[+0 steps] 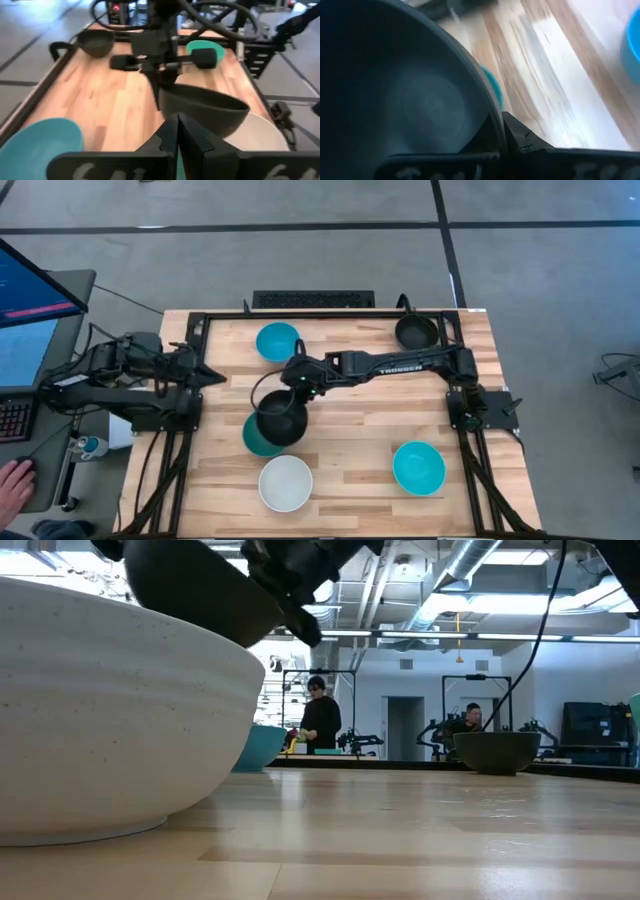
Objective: Nest bowls inside each other
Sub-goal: Stack the black bowl on the green bowl
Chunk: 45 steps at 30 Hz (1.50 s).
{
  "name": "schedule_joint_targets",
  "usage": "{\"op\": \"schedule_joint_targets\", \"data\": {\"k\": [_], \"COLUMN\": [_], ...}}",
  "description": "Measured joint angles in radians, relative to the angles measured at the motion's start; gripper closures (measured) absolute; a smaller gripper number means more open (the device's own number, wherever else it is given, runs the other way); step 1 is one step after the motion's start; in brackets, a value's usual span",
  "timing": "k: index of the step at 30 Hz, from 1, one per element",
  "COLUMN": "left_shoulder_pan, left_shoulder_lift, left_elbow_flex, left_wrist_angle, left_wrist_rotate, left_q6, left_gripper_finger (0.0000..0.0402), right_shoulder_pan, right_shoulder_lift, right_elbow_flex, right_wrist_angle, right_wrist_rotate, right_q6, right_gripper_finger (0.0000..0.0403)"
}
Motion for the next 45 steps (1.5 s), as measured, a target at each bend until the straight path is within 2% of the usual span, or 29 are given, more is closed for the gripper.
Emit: {"op": "schedule_joint_targets", "data": {"k": [2,4,11,21,29,45], "left_shoulder_pan": [0.0,0.0,0.0,0.0,0.0,0.0], "left_shoulder_lift": [-0.01,-0.016,-0.052,-0.077,-0.077,-0.077], "left_elbow_flex": [0.0,0.0,0.002,0.0,0.0,0.0], "left_wrist_angle": [-0.012,-0.016,-0.015,-0.044,-0.071,-0.07], "left_wrist_rotate": [0.022,0.033,0.037,0.044,0.044,0.018], "left_q6": [0.0,-0.001,-0.012,-0.013,-0.009,-0.002], "left_gripper_finger": [0.0402,0.0401,0.0401,0.0401,0.0402,0.0402], "right_shoulder_pan": [0.0,0.002,0.018,0.033,0.034,0.024], "right_shoulder_lift": [0.011,0.052,0.216,0.373,0.418,0.408], "right_elbow_flex": [0.028,0.09,0.311,0.539,0.54,0.541], "right_wrist_angle": [-0.035,0.023,-0.259,-0.33,-0.418,-0.778], "right_wrist_rotate": [0.003,0.005,0.012,0.029,0.034,0.026], "right_q6": [0.009,0.016,-0.027,-0.055,-0.086,-0.133], "right_gripper_finger": [0.0393,0.0393,0.0393,0.0393,0.0393,0.0392]}}
